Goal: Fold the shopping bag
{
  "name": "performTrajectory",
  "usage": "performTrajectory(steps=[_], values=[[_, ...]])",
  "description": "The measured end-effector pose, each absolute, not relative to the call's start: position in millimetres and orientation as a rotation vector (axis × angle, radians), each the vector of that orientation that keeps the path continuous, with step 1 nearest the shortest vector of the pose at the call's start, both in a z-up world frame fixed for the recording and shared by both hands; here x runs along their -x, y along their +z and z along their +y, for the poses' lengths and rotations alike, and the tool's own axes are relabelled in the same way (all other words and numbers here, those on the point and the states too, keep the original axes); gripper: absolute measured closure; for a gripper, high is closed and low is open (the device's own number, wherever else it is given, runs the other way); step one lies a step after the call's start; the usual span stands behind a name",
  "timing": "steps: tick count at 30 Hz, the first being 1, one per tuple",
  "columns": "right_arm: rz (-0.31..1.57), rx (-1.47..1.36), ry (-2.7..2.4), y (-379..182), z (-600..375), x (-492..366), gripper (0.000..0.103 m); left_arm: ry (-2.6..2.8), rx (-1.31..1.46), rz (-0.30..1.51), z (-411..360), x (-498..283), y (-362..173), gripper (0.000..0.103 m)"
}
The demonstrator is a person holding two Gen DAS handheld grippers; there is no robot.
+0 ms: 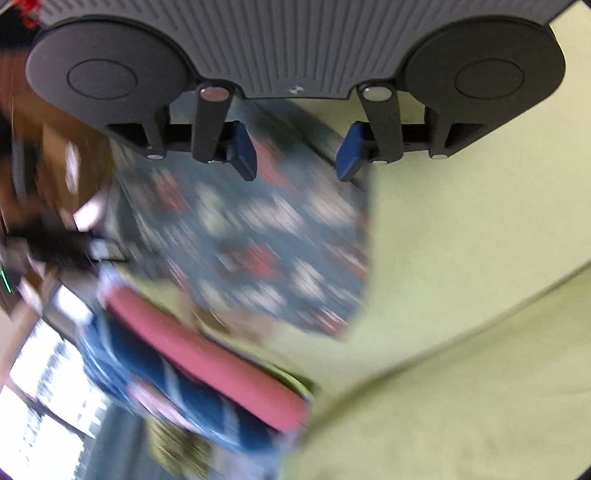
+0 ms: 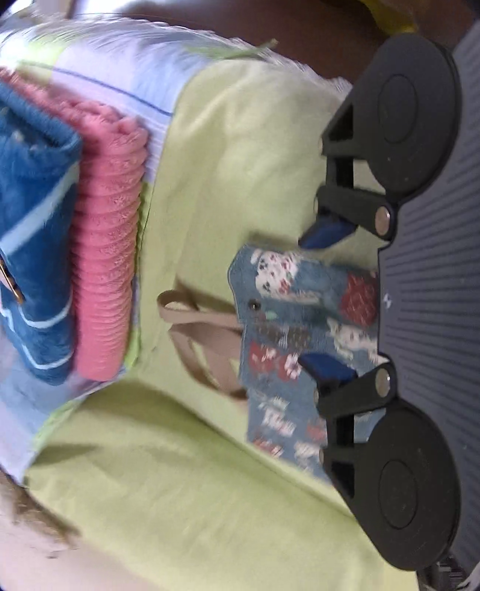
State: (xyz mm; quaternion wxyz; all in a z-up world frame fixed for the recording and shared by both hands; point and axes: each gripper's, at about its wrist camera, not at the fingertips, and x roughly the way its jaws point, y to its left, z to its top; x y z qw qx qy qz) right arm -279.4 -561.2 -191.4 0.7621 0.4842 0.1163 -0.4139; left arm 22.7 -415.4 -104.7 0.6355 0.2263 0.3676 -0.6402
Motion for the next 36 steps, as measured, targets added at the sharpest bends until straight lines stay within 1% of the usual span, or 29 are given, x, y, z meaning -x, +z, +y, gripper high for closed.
performTrajectory(steps=[2, 4, 8, 10, 14, 15, 16, 17, 18, 19, 20, 21, 23, 24, 29, 30, 31, 32, 33, 34, 35, 36], values=[[0.243, -1.062, -0.901, -193, -558, 277, 0.036, -1.435, -0.500, 0.862, -440, -50, -104, 0.048], [0.245, -1.072, -0.910, -196, -558, 277, 0.036, -1.429, -0.540, 0.883, -473, -61, -112, 0.048], [0.247, -1.079, -0.922, -199, -564, 276, 0.036, -1.400, -0.668, 0.915, -532, -71, -143, 0.047], [0.248, -1.079, -0.926, -200, -566, 276, 0.036, -1.398, -0.686, 0.949, -550, -76, -158, 0.045], [0.249, -1.079, -0.934, -200, -572, 275, 0.036, -1.468, -0.604, 1.021, -581, -83, -174, 0.038], [0.249, -1.079, -0.936, -201, -574, 274, 0.036, -1.479, -0.603, 1.018, -589, -80, -177, 0.035], [0.250, -1.079, -0.937, -201, -575, 274, 0.036, -1.493, -0.607, 1.000, -597, -76, -179, 0.035], [0.250, -1.079, -0.939, -201, -576, 274, 0.037, -1.512, -0.608, 0.986, -604, -72, -180, 0.035], [0.250, -1.078, -0.941, -201, -578, 274, 0.043, -1.533, -0.604, 0.980, -609, -68, -181, 0.036], [0.250, -1.078, -0.943, -201, -579, 274, 0.070, -1.547, -0.602, 0.968, -612, -64, -180, 0.040], [0.279, -1.049, -0.952, -201, -582, 270, 0.080, -1.554, -0.613, 0.935, -613, -60, -179, 0.058], [0.295, -1.019, -0.950, -199, -585, 266, 0.082, -1.553, -0.625, 0.892, -613, -56, -178, 0.087], [0.309, -0.968, -0.934, -195, -592, 260, 0.086, -1.559, -0.593, 0.858, -609, -61, -173, 0.093], [0.307, -0.933, -0.931, -191, -598, 257, 0.086, -1.559, -0.566, 0.838, -605, -65, -170, 0.094], [0.264, -0.726, -0.915, -159, -632, 233, 0.087, -1.503, -0.349, 0.666, -569, -87, -147, 0.095], [0.276, -0.701, -0.922, -155, -640, 226, 0.088, -1.481, -0.324, 0.638, -564, -89, -144, 0.093], [0.288, -0.675, -0.928, -150, -649, 220, 0.087, -1.455, -0.316, 0.612, -561, -91, -143, 0.088], [0.300, -0.650, -0.934, -146, -657, 213, 0.085, -1.419, -0.333, 0.617, -562, -92, -144, 0.074], [0.332, -0.663, -0.959, -146, -664, 208, 0.082, -1.380, -0.382, 0.662, -568, -93, -147, 0.073], [0.371, -0.692, -0.990, -148, -672, 205, 0.076, -1.347, -0.447, 0.707, -573, -93, -152, 0.074], [0.386, -0.721, -1.006, -150, -674, 206, 0.075, -1.320, -0.509, 0.724, -575, -92, -157, 0.073], [0.370, -0.752, -1.007, -152, -670, 214, 0.071, -1.305, -0.553, 0.715, -572, -91, -159, 0.072]])
